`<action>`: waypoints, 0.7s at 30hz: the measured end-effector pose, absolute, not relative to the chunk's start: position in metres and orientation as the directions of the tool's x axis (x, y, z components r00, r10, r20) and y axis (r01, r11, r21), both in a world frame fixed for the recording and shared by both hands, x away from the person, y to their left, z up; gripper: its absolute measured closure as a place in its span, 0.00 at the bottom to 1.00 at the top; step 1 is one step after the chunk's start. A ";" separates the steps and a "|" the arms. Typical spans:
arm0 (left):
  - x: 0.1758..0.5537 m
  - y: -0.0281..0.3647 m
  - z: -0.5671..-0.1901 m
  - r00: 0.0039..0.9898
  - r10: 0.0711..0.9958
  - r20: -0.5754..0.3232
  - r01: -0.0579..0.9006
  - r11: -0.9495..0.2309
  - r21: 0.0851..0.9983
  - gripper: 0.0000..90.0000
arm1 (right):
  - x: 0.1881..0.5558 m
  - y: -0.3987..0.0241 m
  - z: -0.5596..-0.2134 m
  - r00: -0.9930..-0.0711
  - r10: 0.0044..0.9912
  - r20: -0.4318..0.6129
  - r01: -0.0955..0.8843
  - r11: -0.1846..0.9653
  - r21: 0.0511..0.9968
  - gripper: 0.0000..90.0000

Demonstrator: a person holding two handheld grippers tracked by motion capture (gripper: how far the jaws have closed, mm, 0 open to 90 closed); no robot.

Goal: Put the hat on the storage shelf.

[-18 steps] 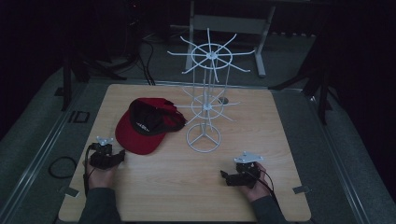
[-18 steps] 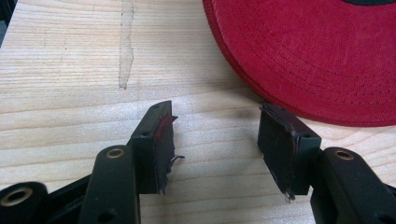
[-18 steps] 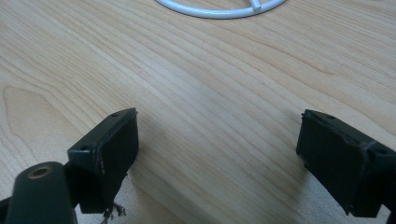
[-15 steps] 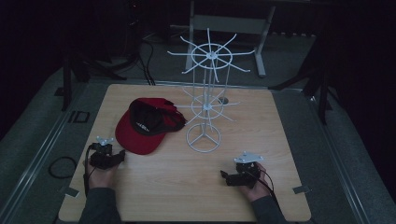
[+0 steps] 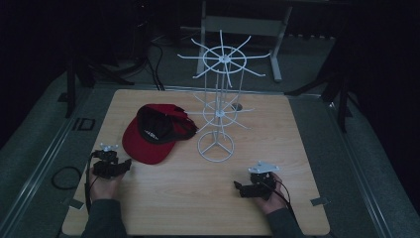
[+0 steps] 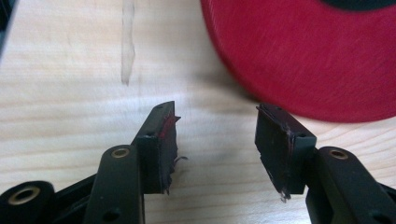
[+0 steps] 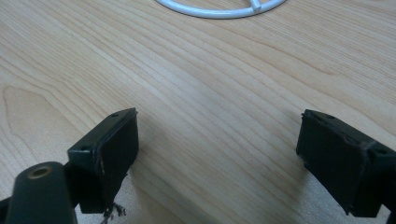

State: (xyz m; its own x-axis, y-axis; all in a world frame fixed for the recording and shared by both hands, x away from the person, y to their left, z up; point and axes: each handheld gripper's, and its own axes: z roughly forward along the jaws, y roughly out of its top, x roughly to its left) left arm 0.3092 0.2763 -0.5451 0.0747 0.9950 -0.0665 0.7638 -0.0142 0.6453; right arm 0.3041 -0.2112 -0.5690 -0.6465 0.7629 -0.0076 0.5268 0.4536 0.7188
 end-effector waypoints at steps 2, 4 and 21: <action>0.309 0.278 -0.539 0.083 0.993 -0.078 0.745 -0.010 0.667 0.53 | 0.304 -0.211 -0.569 -0.646 0.763 -0.008 0.527 0.454 0.719 0.14; 0.310 0.280 -0.533 0.094 0.992 -0.086 0.728 -0.010 0.685 0.52 | 0.304 -0.211 -0.569 -0.646 0.763 -0.008 0.527 0.453 0.719 0.14; 0.348 0.293 -0.511 0.131 0.989 -0.063 0.696 -0.046 0.716 0.70 | 0.304 -0.211 -0.569 -0.645 0.764 -0.006 0.529 0.453 0.718 0.14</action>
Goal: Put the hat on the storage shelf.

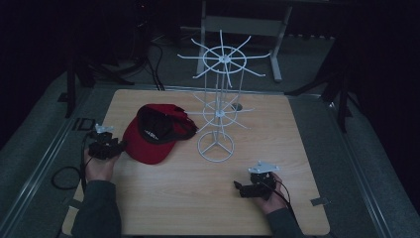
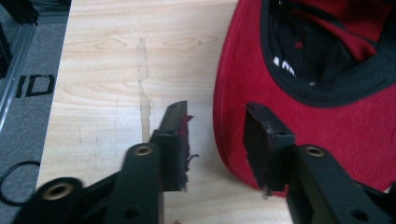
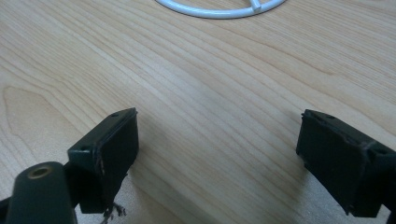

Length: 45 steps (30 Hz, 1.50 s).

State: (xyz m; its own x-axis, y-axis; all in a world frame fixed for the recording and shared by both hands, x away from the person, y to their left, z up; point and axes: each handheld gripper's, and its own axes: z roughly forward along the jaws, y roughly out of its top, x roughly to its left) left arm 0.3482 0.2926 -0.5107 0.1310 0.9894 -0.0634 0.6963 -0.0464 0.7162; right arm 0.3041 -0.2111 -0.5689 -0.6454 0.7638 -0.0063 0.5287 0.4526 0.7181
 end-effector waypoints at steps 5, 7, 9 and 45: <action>0.354 0.292 -0.505 0.111 0.993 -0.041 0.681 -0.046 0.731 0.88 | 0.304 -0.211 -0.569 -0.645 0.764 -0.006 0.529 0.453 0.718 0.14; 0.357 0.291 -0.503 0.100 0.995 -0.015 0.677 -0.057 0.734 0.96 | 0.304 -0.211 -0.569 -0.645 0.764 -0.006 0.529 0.453 0.718 0.14; 0.362 0.290 -0.502 0.095 0.995 0.008 0.679 -0.071 0.730 0.99 | 0.304 -0.211 -0.569 -0.646 0.764 -0.006 0.529 0.453 0.718 0.14; 0.326 0.232 -0.511 0.368 0.924 -0.106 0.704 -0.203 0.681 0.87 | 0.304 -0.211 -0.569 -0.647 0.763 -0.008 0.528 0.454 0.718 0.14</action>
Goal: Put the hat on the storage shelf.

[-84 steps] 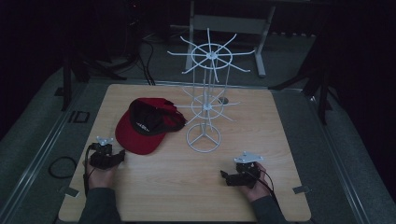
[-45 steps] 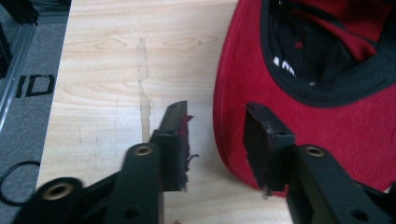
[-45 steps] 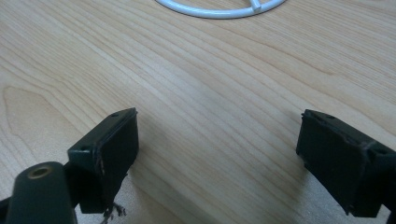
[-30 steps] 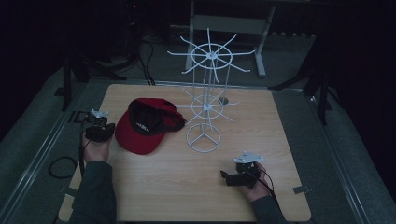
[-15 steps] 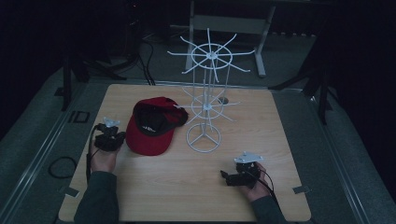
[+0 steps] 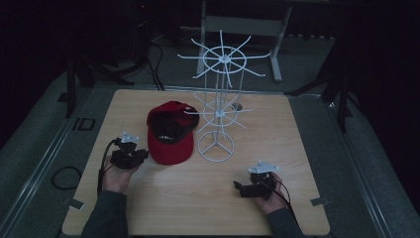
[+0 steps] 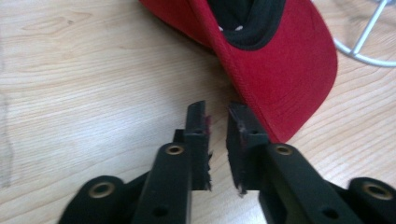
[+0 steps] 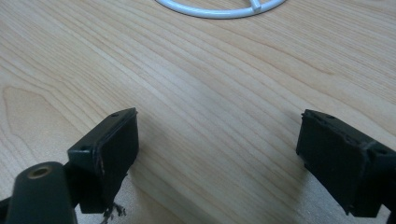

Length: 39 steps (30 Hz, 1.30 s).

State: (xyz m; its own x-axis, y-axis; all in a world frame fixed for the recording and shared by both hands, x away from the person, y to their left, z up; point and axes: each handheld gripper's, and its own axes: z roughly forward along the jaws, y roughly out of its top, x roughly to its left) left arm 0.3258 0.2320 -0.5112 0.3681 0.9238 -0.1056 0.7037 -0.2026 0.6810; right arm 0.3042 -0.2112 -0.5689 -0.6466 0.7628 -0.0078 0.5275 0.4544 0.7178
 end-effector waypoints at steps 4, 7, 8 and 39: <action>0.321 0.239 -0.504 0.399 0.904 -0.153 0.686 -0.184 0.704 0.74 | 0.304 -0.211 -0.569 -0.647 0.763 -0.008 0.527 0.454 0.718 0.14; 0.322 0.239 -0.501 0.424 0.888 -0.178 0.680 -0.183 0.710 0.67 | 0.304 -0.211 -0.569 -0.647 0.763 -0.008 0.527 0.455 0.718 0.14; 0.324 0.239 -0.502 0.432 0.882 -0.187 0.687 -0.188 0.702 0.65 | 0.304 -0.211 -0.569 -0.647 0.763 -0.008 0.527 0.455 0.718 0.14; 0.383 0.223 -0.547 0.458 0.785 -0.417 0.806 -0.169 0.568 0.74 | 0.304 -0.211 -0.569 -0.645 0.764 -0.006 0.529 0.453 0.718 0.14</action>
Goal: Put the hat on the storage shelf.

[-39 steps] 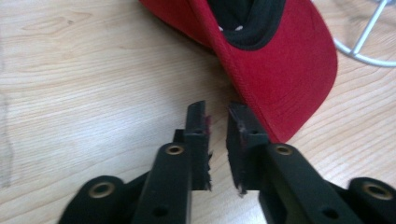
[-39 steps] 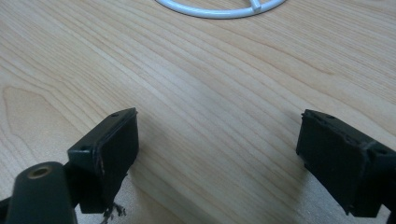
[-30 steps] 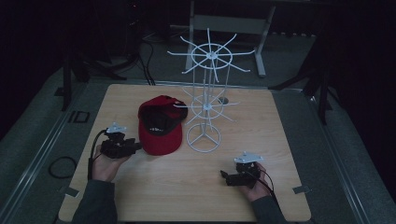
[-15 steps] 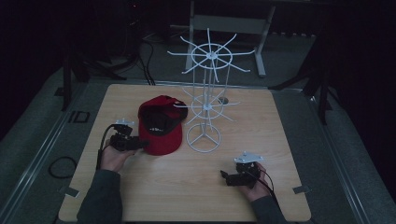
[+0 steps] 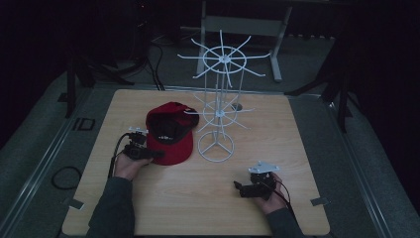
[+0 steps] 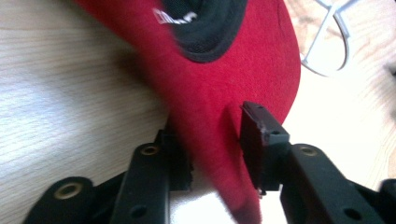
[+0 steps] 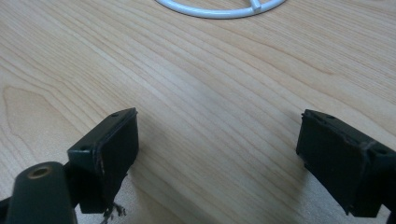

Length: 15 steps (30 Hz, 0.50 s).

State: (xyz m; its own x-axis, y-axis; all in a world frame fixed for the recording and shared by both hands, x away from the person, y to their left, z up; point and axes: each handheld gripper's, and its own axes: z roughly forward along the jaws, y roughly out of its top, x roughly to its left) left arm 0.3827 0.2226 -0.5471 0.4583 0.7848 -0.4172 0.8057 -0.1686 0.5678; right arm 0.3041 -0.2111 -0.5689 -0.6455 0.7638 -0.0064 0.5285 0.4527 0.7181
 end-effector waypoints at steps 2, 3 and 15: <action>0.382 0.221 -0.547 0.470 0.779 -0.414 0.803 -0.183 0.567 0.75 | 0.304 -0.211 -0.569 -0.645 0.764 -0.006 0.529 0.452 0.718 0.14; 0.381 0.220 -0.547 0.475 0.781 -0.406 0.799 -0.189 0.571 0.76 | 0.304 -0.211 -0.569 -0.646 0.764 -0.006 0.529 0.453 0.718 0.14; 0.357 0.218 -0.542 0.499 0.771 -0.395 0.745 -0.149 0.651 0.90 | 0.304 -0.211 -0.569 -0.645 0.764 -0.007 0.528 0.453 0.718 0.14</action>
